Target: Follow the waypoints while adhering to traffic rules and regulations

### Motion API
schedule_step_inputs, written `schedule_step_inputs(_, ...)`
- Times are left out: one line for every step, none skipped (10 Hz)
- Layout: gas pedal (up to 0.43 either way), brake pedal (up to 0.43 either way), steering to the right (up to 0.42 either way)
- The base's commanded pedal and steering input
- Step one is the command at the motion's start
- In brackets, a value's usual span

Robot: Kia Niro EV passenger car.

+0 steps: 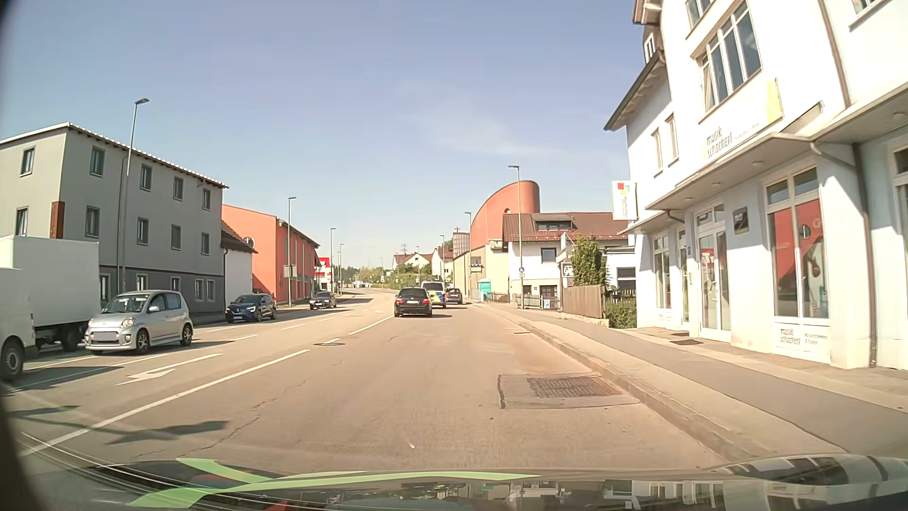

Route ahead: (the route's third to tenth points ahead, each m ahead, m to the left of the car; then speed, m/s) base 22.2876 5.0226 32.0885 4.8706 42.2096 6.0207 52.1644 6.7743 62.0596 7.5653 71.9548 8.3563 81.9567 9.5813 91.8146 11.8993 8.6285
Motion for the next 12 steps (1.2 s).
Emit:
schedule_step_inputs(0.098, 0.000, -0.016)
schedule_step_inputs(0.098, 0.000, -0.016)
schedule_step_inputs(0.098, 0.000, -0.016)
schedule_step_inputs(0.098, 0.000, -0.016)
schedule_step_inputs(0.098, 0.000, -0.016)
schedule_step_inputs(0.098, 0.000, -0.016)
schedule_step_inputs(0.098, 0.000, -0.016)
schedule_step_inputs(0.098, 0.000, -0.016)
schedule_step_inputs(0.098, 0.000, -0.019)
schedule_step_inputs(0.098, 0.000, -0.020)
schedule_step_inputs(0.098, 0.000, -0.020)
schedule_step_inputs(0.098, 0.000, -0.020)
